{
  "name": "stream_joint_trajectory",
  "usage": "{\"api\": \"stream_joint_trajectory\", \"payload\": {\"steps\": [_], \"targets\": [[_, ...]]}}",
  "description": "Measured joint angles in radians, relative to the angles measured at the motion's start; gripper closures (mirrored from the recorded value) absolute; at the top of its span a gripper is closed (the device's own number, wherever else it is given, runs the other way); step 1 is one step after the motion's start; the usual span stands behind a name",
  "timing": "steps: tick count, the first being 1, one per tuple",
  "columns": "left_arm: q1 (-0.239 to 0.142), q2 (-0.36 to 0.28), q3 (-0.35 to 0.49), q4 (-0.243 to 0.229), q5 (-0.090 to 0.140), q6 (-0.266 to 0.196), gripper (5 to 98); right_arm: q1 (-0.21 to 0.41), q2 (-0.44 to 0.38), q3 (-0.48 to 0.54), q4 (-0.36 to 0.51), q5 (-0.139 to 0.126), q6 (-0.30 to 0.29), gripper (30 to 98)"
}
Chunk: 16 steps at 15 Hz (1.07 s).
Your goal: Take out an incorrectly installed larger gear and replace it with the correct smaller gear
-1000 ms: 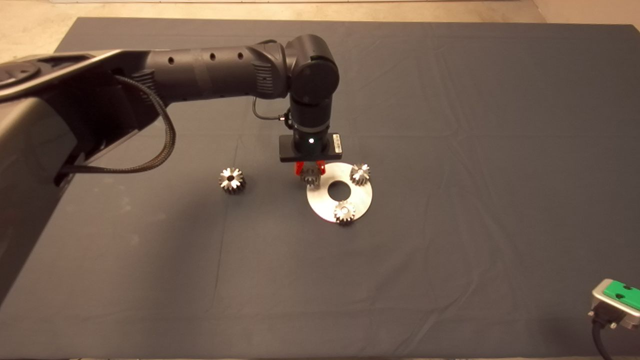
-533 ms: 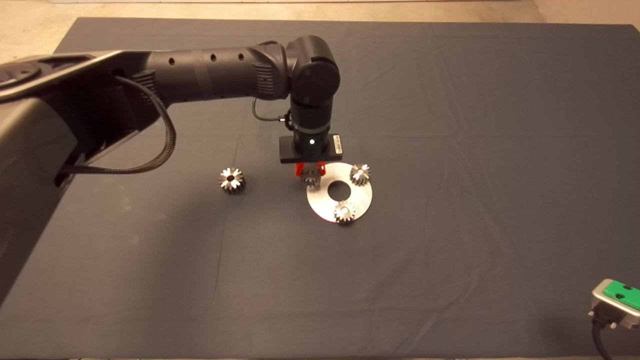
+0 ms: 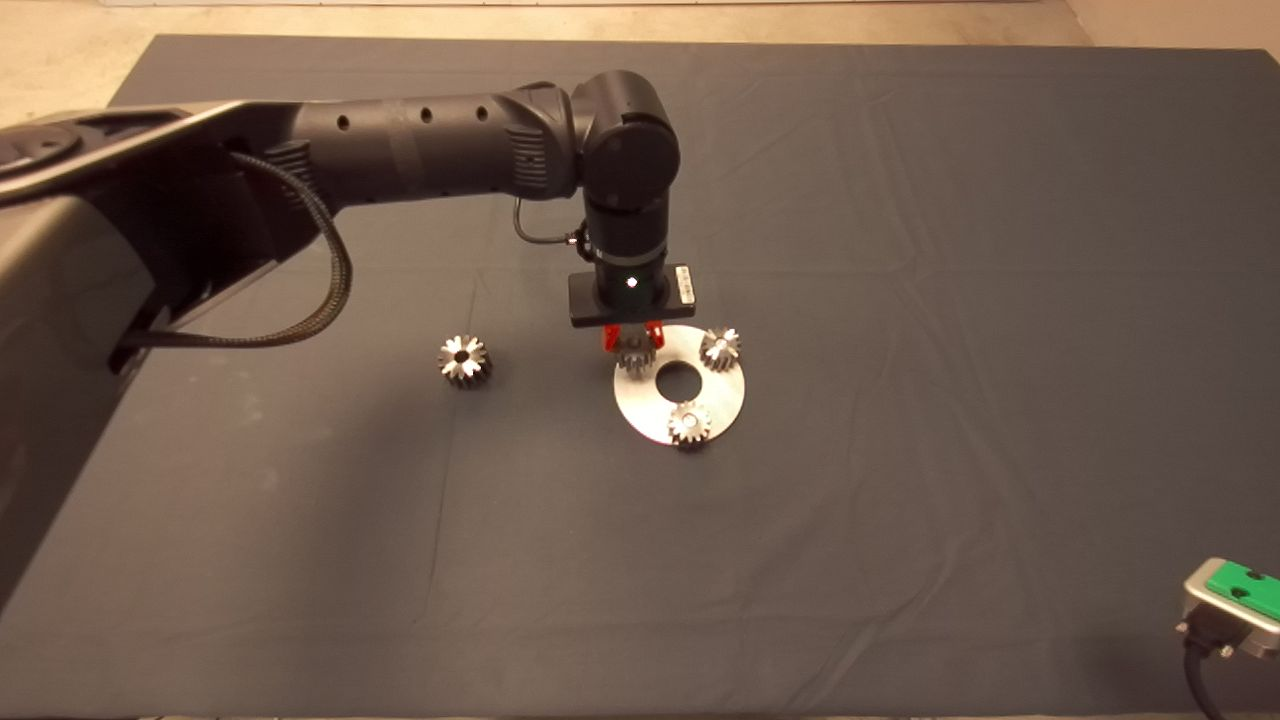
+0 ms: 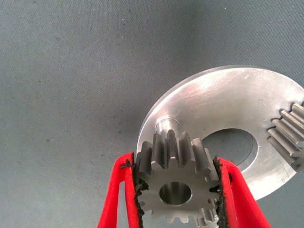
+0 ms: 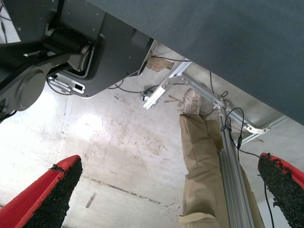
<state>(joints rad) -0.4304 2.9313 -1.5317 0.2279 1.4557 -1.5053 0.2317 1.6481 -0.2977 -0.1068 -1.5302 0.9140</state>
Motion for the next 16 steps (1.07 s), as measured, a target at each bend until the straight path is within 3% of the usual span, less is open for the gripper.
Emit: {"api": "stream_joint_trajectory", "payload": {"steps": [3, 5, 8, 14, 16], "targets": [[0.000, 0.000, 0.000, 0.003, 0.005, 0.000, 80.2, -0.001, 0.000, 0.000, 0.000, 0.000, 0.000, 30.8], [0.000, 0.006, -0.007, 0.010, 0.041, 0.001, 80.3, -0.001, 0.001, 0.000, 0.000, 0.000, 0.000, 30.8], [-0.002, 0.005, -0.013, 0.016, 0.055, 0.001, 80.3, -0.001, 0.003, 0.000, 0.000, 0.000, 0.000, 30.8], [-0.002, 0.006, -0.016, 0.019, 0.057, 0.001, 80.3, -0.002, 0.004, 0.000, -0.001, 0.000, 0.000, 30.8], [-0.002, 0.005, -0.016, 0.019, 0.048, 0.000, 80.3, -0.002, 0.006, 0.000, -0.001, 0.000, 0.001, 30.8]]}}
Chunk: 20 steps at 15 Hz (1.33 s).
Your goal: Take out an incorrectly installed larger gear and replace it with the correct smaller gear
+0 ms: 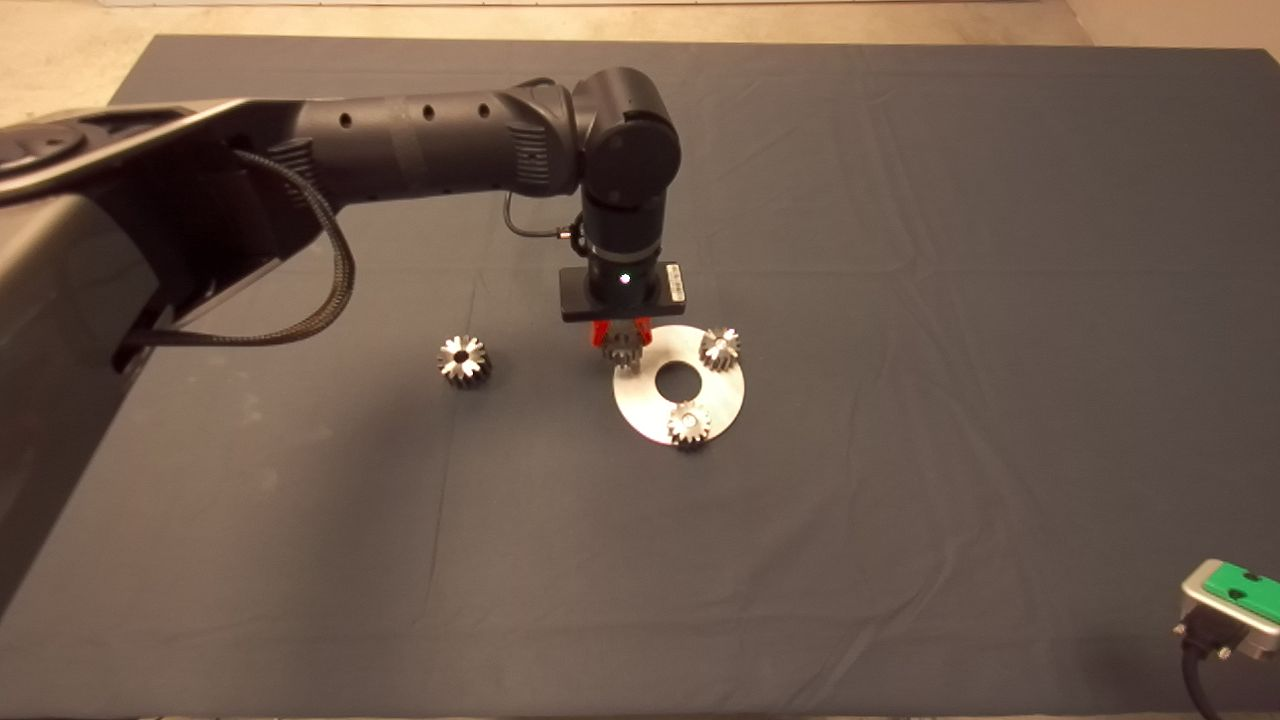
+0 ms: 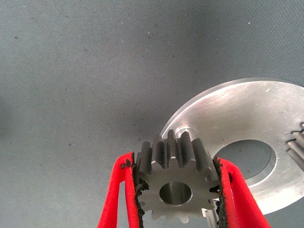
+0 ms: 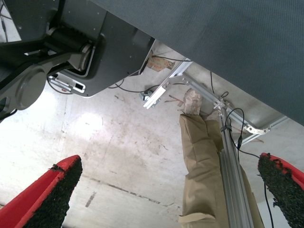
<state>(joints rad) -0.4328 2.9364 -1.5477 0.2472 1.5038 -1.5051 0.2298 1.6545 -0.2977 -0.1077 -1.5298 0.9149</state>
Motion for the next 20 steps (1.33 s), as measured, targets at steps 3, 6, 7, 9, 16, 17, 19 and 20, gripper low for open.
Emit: {"api": "stream_joint_trajectory", "payload": {"steps": [3, 6, 7, 9, 16, 17, 19, 20], "targets": [[0.001, 0.000, 0.000, 0.003, -0.045, -0.002, 80.4, 0.000, 0.000, 0.000, 0.000, 0.000, 0.000, 30.8], [0.000, -0.001, 0.000, 0.003, -0.058, -0.005, 80.4, 0.000, 0.003, 0.000, 0.000, 0.000, 0.000, 30.8], [-0.003, 0.000, 0.000, 0.003, -0.066, -0.005, 80.4, 0.000, 0.006, 0.000, 0.000, 0.000, 0.000, 30.8], [-0.011, 0.000, 0.000, 0.003, -0.079, -0.005, 80.4, 0.000, 0.008, 0.000, 0.000, 0.000, 0.000, 30.8], [-0.011, 0.000, 0.000, 0.004, -0.030, -0.005, 80.4, -0.003, 0.009, 0.000, 0.000, 0.000, 0.000, 30.8], [-0.011, 0.000, 0.001, 0.004, -0.011, -0.005, 80.4, -0.003, 0.009, 0.000, 0.000, 0.000, 0.000, 30.8], [-0.011, 0.000, 0.001, 0.004, -0.008, -0.005, 80.4, -0.003, 0.009, -0.002, -0.001, 0.000, 0.000, 30.8], [-0.011, 0.000, 0.003, 0.004, -0.008, -0.005, 80.4, -0.003, 0.009, -0.004, -0.001, 0.000, 0.000, 30.8]]}}
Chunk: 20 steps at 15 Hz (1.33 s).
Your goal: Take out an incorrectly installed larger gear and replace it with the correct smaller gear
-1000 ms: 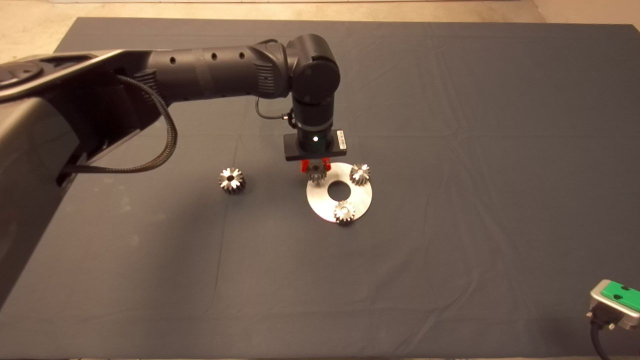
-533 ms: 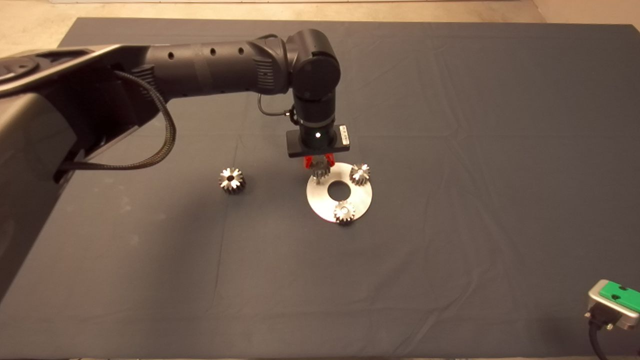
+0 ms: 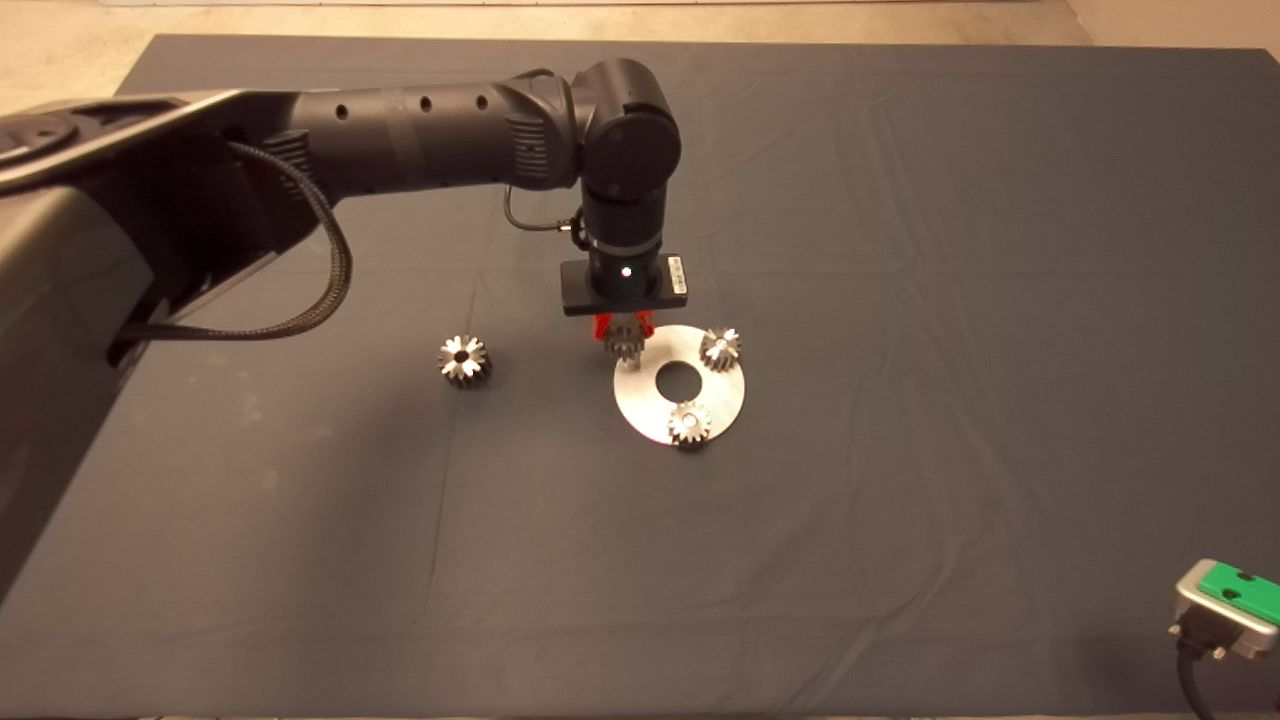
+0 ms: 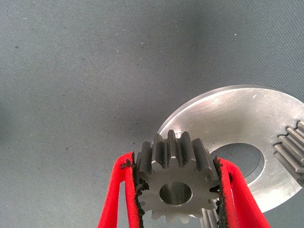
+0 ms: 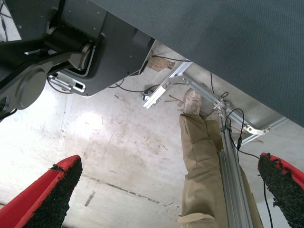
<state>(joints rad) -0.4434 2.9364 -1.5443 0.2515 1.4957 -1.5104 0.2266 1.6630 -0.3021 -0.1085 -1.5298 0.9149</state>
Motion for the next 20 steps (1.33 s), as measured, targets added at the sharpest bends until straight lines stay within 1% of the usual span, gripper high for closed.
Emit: {"api": "stream_joint_trajectory", "payload": {"steps": [3, 4, 9, 10, 13, 15, 17, 20], "targets": [[0.002, 0.000, 0.009, 0.000, -0.001, -0.004, 80.4, -0.002, 0.000, -0.005, -0.001, 0.000, 0.000, 30.8], [0.003, 0.000, 0.009, 0.000, -0.002, -0.020, 80.4, -0.002, 0.000, -0.007, -0.001, 0.000, 0.000, 30.8], [0.003, 0.000, 0.009, 0.001, -0.014, -0.025, 80.4, -0.002, -0.001, -0.009, -0.003, 0.000, 0.000, 30.8], [0.005, 0.000, 0.009, 0.003, -0.020, -0.029, 80.4, -0.002, -0.001, -0.009, -0.003, 0.000, 0.000, 30.8], [0.027, 0.000, 0.014, 0.020, -0.027, -0.031, 80.4, -0.002, -0.001, -0.010, -0.003, 0.000, 0.000, 30.8], [0.029, 0.000, 0.024, 0.027, -0.026, -0.047, 80.4, -0.002, 0.000, -0.010, -0.003, 0.000, 0.000, 30.8], [0.033, -0.003, 0.033, 0.030, -0.024, -0.052, 80.4, -0.002, 0.000, -0.010, -0.003, 0.000, 0.000, 30.8], [0.046, -0.002, 0.034, 0.053, -0.026, -0.053, 80.4, -0.002, 0.000, -0.010, -0.004, 0.000, 0.000, 30.8]]}}
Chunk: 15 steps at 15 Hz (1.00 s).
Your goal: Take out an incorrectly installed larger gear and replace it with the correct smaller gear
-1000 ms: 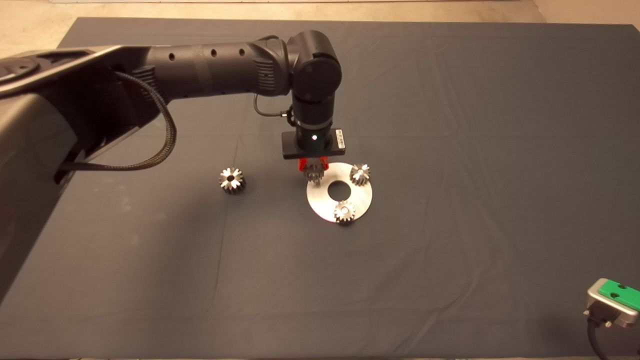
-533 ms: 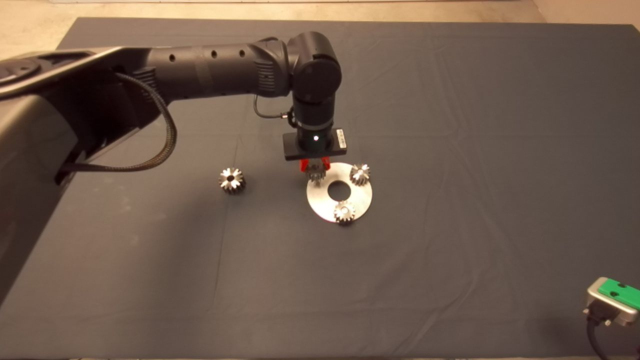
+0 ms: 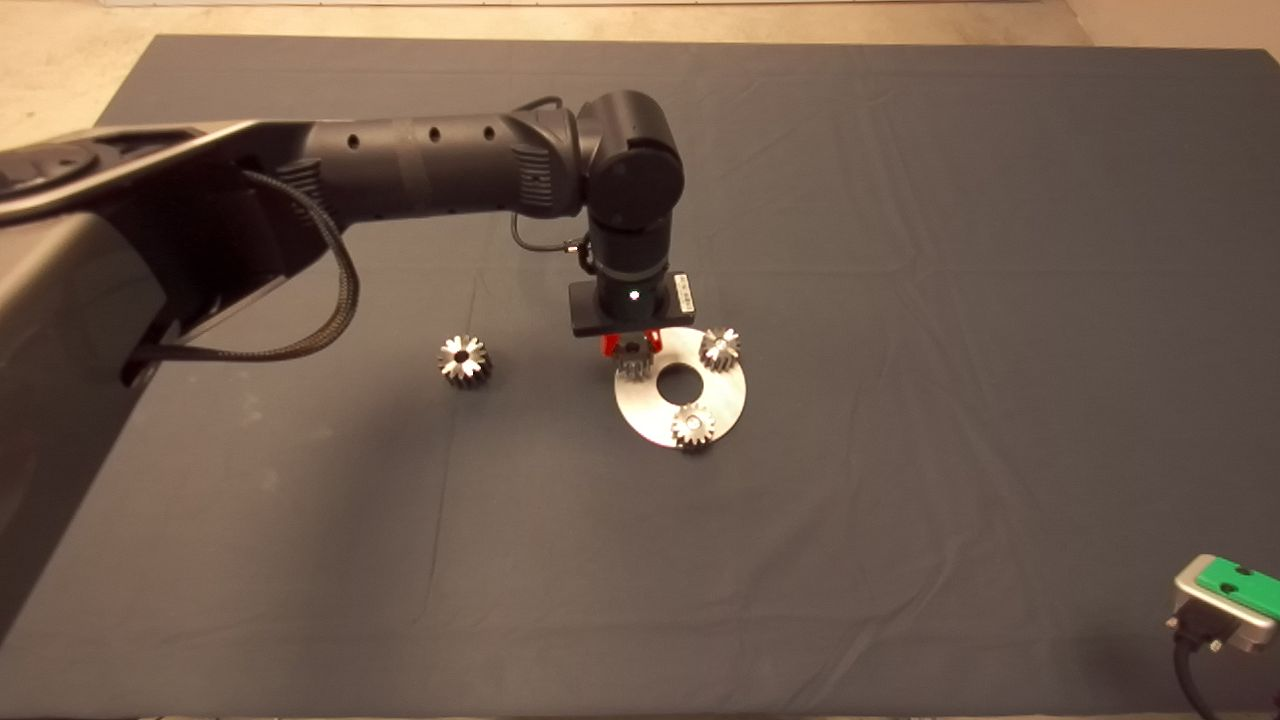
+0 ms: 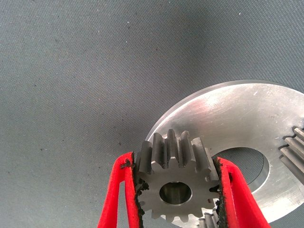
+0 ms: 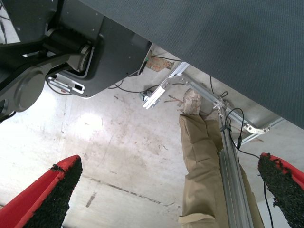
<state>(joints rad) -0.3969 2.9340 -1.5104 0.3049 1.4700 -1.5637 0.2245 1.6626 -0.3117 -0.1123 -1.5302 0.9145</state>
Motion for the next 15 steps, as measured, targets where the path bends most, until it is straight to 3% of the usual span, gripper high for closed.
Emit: {"api": "stream_joint_trajectory", "payload": {"steps": [7, 11, 15], "targets": [[0.015, 0.000, 0.007, 0.025, 0.004, 0.003, 79.4, 0.000, 0.000, 0.000, 0.000, 0.000, 0.000, 30.8], [0.031, 0.003, 0.014, 0.025, 0.035, 0.009, 74.5, 0.000, 0.001, -0.002, -0.003, -0.001, 0.000, 30.8], [0.034, 0.000, 0.037, 0.023, 0.047, 0.009, 68.2, 0.000, 0.002, -0.004, -0.009, 0.000, 0.000, 30.8]]}}
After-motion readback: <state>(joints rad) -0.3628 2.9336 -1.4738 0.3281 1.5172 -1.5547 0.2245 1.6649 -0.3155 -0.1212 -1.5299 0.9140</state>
